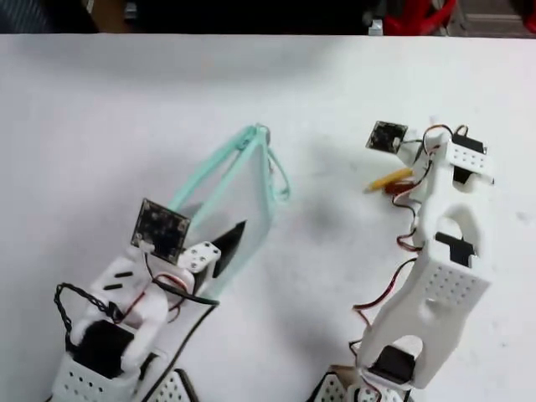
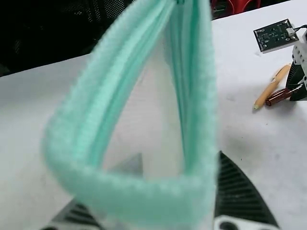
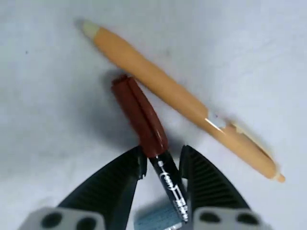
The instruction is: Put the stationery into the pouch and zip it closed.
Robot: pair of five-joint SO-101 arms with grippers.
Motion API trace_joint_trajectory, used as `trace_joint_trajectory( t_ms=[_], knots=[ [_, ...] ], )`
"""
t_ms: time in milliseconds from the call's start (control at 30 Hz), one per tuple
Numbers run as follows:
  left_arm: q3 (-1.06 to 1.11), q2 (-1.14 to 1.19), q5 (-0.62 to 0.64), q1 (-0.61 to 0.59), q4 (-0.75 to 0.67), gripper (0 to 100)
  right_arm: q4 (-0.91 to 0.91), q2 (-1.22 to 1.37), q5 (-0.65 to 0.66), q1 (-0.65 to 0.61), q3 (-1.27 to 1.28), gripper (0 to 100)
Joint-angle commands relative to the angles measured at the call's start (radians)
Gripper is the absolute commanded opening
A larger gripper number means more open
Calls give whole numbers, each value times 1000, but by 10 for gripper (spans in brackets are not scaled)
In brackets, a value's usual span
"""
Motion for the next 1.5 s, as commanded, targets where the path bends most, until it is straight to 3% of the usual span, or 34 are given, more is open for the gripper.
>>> trace_joint_trajectory(
  t_ms=[0, 233, 467, 733, 900, 1067, 1267, 1467],
  knots=[
    [-28, -7, 3, -5, -2, 241, -4, -31, 12, 5, -41, 14],
    [-28, -7, 3, -5, -2, 241, 117, -216, -71, -21, -41, 19],
    [-28, -7, 6, -5, -2, 241, 418, -496, -78, -96, -43, 19],
    [-28, -7, 8, -5, -2, 241, 564, -868, -404, -237, -35, 19],
    [-28, -7, 9, -5, -2, 243, 625, -1053, -583, -410, -34, 19],
    [-28, -7, 9, -5, 0, 243, 568, -1208, -901, -642, -43, 19],
    [-28, -7, 9, -5, 0, 243, 288, -1297, -1389, -857, -43, 19],
    [-28, -7, 9, -5, 0, 244, 15, -1280, -1639, -984, -17, 19]
  ],
)
